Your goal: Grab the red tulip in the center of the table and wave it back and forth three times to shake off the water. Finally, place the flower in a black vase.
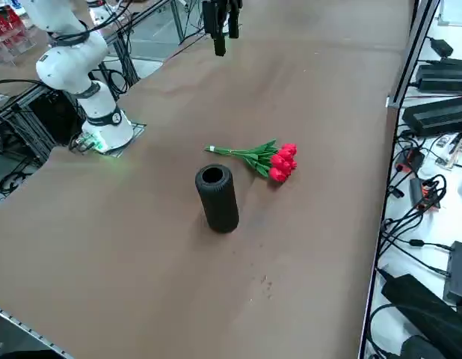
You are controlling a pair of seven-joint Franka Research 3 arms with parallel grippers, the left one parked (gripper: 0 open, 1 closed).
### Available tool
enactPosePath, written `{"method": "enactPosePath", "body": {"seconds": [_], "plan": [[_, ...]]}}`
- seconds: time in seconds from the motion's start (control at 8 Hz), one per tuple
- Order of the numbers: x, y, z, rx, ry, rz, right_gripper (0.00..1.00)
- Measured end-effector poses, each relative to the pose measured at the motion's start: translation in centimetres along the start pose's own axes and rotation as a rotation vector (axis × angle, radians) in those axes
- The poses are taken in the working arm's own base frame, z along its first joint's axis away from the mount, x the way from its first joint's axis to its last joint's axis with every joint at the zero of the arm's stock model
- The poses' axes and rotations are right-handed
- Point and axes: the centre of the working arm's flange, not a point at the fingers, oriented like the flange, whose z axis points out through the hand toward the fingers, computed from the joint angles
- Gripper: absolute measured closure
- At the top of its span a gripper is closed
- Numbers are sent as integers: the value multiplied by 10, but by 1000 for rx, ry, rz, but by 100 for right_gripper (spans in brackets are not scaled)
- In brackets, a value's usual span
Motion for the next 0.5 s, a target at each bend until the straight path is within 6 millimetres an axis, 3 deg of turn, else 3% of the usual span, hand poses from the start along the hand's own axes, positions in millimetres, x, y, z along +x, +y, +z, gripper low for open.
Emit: {"method": "enactPosePath", "body": {"seconds": [0.25, 0.5], "plan": [[-9, 4, 28, 1, -174, 7, 0], [5, 6, 89, 14, -339, 13, 0]]}}
